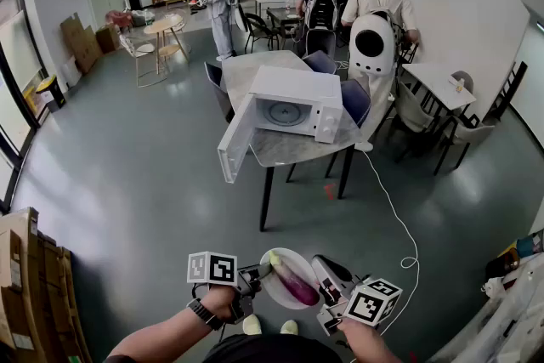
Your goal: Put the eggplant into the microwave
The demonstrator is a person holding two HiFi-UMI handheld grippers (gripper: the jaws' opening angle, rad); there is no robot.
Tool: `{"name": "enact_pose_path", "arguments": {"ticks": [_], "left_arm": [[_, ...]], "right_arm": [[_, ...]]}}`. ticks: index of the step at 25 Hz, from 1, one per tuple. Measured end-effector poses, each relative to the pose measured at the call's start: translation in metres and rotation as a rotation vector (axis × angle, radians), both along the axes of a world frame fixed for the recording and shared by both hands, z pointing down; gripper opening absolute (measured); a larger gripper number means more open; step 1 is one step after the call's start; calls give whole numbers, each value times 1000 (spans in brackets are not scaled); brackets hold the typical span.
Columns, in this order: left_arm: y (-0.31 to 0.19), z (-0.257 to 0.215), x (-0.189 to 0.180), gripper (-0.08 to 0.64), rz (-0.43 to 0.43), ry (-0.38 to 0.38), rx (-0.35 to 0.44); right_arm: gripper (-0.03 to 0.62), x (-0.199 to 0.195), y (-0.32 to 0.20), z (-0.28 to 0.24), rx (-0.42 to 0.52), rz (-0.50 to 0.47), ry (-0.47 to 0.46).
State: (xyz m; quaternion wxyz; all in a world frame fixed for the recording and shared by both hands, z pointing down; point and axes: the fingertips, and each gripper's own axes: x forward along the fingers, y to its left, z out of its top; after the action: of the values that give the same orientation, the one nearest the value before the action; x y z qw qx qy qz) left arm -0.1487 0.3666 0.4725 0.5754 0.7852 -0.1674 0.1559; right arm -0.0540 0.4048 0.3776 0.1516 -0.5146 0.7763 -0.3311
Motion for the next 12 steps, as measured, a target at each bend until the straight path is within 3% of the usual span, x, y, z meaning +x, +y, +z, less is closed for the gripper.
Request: {"name": "enact_pose_path", "arguments": {"ticks": [12], "left_arm": [[-3,2,-7,23,4,-1,-3]], "right_arm": [[0,-8,-3,3,-10,-3,-1]]}}
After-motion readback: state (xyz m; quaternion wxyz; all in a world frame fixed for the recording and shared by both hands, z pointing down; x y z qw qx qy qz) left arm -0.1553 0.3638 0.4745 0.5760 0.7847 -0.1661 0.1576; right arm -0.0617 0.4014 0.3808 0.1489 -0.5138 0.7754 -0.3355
